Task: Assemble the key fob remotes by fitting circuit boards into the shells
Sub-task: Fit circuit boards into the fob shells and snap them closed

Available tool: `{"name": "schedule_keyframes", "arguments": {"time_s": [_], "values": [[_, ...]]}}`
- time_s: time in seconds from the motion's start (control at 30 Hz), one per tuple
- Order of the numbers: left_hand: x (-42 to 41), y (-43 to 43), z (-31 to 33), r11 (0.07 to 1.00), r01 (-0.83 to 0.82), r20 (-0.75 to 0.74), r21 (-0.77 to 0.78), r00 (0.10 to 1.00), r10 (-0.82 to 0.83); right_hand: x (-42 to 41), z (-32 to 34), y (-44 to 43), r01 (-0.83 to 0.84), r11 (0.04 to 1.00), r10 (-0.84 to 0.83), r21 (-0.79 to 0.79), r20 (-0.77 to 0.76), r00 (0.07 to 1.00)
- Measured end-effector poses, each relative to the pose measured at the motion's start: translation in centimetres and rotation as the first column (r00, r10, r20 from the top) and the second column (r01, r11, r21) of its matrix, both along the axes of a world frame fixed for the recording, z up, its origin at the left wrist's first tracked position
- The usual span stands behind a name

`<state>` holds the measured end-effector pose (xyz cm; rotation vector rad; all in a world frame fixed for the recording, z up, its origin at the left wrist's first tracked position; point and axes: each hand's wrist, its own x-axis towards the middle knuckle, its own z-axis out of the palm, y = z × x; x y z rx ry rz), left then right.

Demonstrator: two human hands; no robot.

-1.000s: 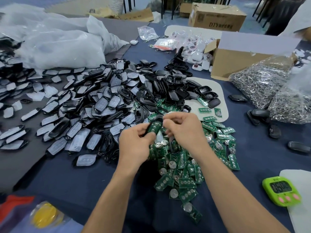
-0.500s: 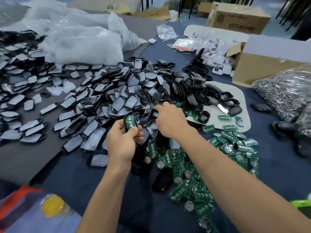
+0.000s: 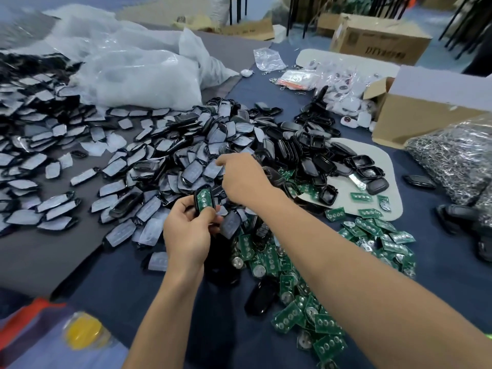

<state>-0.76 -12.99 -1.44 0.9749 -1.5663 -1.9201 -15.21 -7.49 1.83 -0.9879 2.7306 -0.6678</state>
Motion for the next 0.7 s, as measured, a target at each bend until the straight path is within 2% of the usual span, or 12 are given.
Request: {"name": "schedule_keyframes", "arguments": {"time_s": [0.1,0.23,0.33,0.4,0.47,0.53,0.63,0.7], "values": [[0.0,-0.4,0.1,1.000,-0.007,0.009,0.008,1.000,0.007,-0.3,-0.4,-1.7,-0.120,0.989,0.126,0.080,-0.069,0.990],[-0.1,-0.9,0.2,1.000,0.001,0.024,-0.007,1.000,-0.001,0.2,-1.3,-2.1,-0.140,0.975,0.185,0.171,-0.282,0.942],[-0.1,-1.1,0.0,1.000,-0.002,0.025,-0.003,1.000,0.002,1.3,-1.7,-1.2,-0.113,0.990,0.136,0.083,-0.363,0.922],[0.0,-1.0,0.0,1.000,0.004,0.020,0.005,1.000,-0.004,2.2,-1.6,0.3,-0.038,0.993,-0.002,-0.116,-0.327,0.945],[0.0,-0.8,-0.1,1.000,0.011,0.013,0.011,1.000,-0.011,3.1,-0.9,2.7,0.127,0.917,-0.170,-0.378,-0.082,0.982],[-0.1,-0.2,-0.2,0.999,0.041,0.006,0.003,0.999,-0.041,3.8,-0.3,5.6,0.327,0.784,-0.242,-0.527,0.226,0.944],[-0.3,1.6,0.0,0.989,0.145,0.013,-0.034,0.989,-0.144,5.7,1.1,9.8,0.604,0.548,-0.214,-0.579,0.601,0.770],[-0.6,3.2,0.2,0.979,0.203,0.040,-0.025,0.979,-0.202,7.5,1.7,12.4,0.719,0.415,-0.121,-0.557,0.750,0.650]]}}
